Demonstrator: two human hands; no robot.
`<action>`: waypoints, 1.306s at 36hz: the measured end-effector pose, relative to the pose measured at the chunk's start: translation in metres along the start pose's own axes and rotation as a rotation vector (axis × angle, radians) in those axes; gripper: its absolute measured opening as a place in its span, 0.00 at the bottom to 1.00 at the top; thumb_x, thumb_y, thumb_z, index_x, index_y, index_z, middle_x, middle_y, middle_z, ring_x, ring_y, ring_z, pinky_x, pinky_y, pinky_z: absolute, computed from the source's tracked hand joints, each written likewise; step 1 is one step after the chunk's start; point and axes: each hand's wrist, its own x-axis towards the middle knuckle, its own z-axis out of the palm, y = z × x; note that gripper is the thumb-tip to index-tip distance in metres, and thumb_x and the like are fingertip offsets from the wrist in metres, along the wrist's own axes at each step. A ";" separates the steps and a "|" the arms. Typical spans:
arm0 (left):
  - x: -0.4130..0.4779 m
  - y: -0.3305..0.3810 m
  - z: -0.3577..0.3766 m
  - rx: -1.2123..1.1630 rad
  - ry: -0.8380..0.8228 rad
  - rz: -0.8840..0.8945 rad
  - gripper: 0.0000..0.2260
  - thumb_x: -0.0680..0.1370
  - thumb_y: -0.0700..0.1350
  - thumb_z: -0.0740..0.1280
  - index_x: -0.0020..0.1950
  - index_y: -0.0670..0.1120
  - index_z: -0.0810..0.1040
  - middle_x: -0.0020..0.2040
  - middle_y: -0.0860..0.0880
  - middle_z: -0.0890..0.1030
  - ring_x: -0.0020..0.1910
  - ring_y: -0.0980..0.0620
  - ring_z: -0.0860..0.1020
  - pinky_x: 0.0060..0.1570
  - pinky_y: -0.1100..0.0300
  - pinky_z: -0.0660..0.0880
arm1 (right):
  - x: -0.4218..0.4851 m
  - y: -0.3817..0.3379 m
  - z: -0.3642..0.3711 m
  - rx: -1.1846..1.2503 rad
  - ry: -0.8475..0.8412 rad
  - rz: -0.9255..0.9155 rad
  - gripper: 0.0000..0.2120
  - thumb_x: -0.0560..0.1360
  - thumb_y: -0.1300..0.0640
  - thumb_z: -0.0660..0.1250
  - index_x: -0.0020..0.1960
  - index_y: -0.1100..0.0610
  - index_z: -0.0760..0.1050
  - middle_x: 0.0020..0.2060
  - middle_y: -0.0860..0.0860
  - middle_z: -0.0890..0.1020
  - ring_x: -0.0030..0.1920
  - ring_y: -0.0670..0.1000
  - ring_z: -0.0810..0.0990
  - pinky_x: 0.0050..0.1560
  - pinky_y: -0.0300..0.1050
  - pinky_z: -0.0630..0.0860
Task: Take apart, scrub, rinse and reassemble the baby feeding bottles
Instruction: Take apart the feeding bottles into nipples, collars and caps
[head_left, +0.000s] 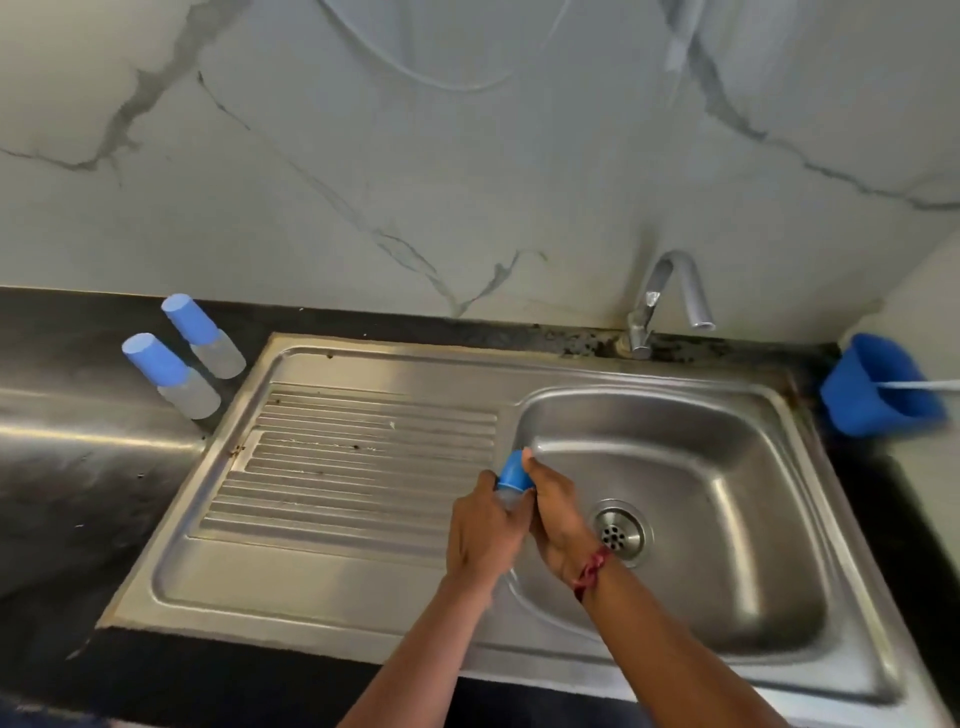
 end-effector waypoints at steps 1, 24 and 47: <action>0.001 0.002 0.005 0.007 -0.011 -0.002 0.14 0.77 0.59 0.66 0.49 0.48 0.73 0.38 0.52 0.80 0.35 0.52 0.79 0.34 0.57 0.74 | 0.000 -0.002 -0.005 0.001 0.006 -0.005 0.19 0.81 0.49 0.64 0.58 0.64 0.78 0.51 0.64 0.84 0.47 0.56 0.84 0.52 0.49 0.81; 0.040 0.027 0.085 0.157 -0.230 0.028 0.18 0.72 0.63 0.65 0.50 0.49 0.75 0.39 0.51 0.81 0.34 0.56 0.78 0.30 0.63 0.70 | 0.047 -0.018 -0.093 0.017 0.207 0.042 0.21 0.80 0.44 0.64 0.55 0.63 0.79 0.45 0.60 0.86 0.42 0.55 0.85 0.42 0.48 0.82; 0.053 -0.001 0.098 -0.657 -0.349 -0.307 0.18 0.75 0.59 0.69 0.61 0.55 0.74 0.52 0.48 0.83 0.52 0.49 0.83 0.52 0.55 0.81 | 0.150 0.006 -0.139 -0.900 0.267 -0.152 0.18 0.70 0.53 0.77 0.57 0.55 0.78 0.51 0.49 0.82 0.50 0.51 0.81 0.52 0.44 0.78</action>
